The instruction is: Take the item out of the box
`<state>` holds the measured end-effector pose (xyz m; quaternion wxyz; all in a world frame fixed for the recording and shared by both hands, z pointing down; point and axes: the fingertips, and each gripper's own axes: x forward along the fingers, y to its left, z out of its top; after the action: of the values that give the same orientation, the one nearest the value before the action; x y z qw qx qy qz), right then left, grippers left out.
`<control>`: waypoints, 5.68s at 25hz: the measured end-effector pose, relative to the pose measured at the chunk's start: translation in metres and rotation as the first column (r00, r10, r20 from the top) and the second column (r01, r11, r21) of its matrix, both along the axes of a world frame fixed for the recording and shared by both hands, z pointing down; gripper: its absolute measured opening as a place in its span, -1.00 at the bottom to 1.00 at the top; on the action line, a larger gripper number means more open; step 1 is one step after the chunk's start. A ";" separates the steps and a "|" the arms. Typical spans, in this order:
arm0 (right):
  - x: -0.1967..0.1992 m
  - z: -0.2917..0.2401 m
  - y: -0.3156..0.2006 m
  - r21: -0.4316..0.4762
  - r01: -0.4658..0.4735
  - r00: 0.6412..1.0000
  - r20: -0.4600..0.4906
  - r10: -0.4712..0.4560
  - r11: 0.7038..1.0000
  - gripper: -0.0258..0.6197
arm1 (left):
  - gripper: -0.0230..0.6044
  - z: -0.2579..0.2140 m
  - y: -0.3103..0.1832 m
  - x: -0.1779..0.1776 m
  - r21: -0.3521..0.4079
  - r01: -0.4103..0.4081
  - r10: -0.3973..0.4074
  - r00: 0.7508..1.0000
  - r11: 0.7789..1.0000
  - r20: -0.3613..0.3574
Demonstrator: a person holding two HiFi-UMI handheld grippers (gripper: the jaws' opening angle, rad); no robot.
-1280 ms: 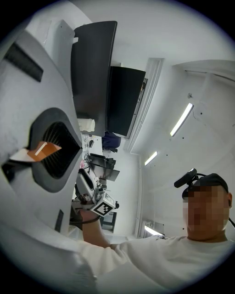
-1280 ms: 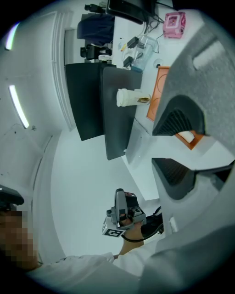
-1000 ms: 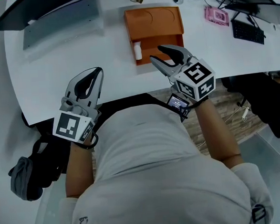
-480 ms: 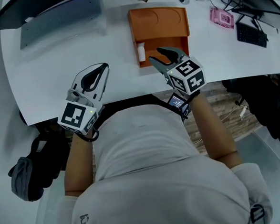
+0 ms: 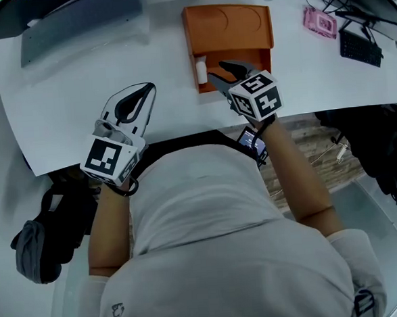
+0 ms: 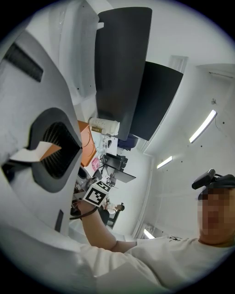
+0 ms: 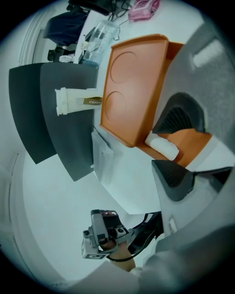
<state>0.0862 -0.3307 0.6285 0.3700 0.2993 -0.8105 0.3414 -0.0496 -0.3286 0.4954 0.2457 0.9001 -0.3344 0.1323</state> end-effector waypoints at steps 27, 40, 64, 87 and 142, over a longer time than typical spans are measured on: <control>-0.022 0.073 -0.007 -0.207 -0.043 0.997 -0.069 0.029 0.977 -0.26 | -0.94 0.030 -0.003 -0.016 -0.075 0.000 -0.003 0.999 0.997 -0.041; -0.032 0.071 -0.004 -0.306 0.011 0.997 0.076 0.013 0.952 -0.59 | -0.94 0.036 -0.004 -0.023 -0.098 0.013 -0.018 0.999 0.995 -0.048; -0.007 0.020 0.003 -0.149 0.015 0.996 0.092 -0.001 0.989 -0.68 | -0.94 0.007 0.023 0.005 -0.027 0.018 -0.019 0.999 0.999 -0.042; 0.033 -0.123 0.005 0.185 -0.061 0.981 0.192 0.025 0.981 -0.68 | -0.94 -0.083 0.058 0.021 0.176 0.017 -0.021 1.000 0.984 0.020; -0.073 -0.297 0.206 0.559 -0.172 0.963 0.271 0.018 0.811 -0.66 | -0.94 -0.202 0.244 -0.123 0.355 0.046 -0.039 0.999 0.934 -0.029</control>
<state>0.0133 -0.1244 0.3318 0.1378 0.3919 -0.8999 0.1329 -0.1729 -0.0843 0.2934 0.0852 0.9236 -0.3696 0.0547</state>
